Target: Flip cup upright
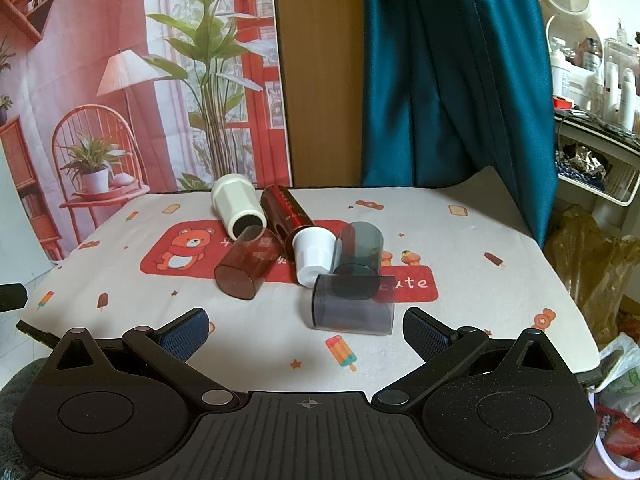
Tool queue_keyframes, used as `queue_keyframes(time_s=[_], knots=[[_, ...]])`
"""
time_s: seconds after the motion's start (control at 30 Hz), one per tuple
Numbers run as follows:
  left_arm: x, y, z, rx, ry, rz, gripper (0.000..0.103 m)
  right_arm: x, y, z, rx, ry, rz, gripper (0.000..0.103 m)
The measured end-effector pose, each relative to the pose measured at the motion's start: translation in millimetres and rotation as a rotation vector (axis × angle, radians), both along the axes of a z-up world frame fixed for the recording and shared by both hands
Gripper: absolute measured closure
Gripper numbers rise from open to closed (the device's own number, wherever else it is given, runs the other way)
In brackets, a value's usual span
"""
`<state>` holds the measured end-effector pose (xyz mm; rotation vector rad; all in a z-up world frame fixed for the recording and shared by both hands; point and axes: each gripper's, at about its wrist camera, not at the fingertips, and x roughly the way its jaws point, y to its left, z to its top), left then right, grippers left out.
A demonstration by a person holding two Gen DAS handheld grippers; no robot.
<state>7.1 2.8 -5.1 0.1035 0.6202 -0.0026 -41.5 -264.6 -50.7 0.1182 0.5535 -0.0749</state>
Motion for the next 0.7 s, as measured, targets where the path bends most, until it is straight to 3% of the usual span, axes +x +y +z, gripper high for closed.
queue_keyframes(time_s=[0.7], knots=[[14.2, 2.3, 1.8, -0.003, 0.012, -0.01, 0.0, 16.0, -7.4, 1.2, 0.016, 0.032, 0.007, 0.0]])
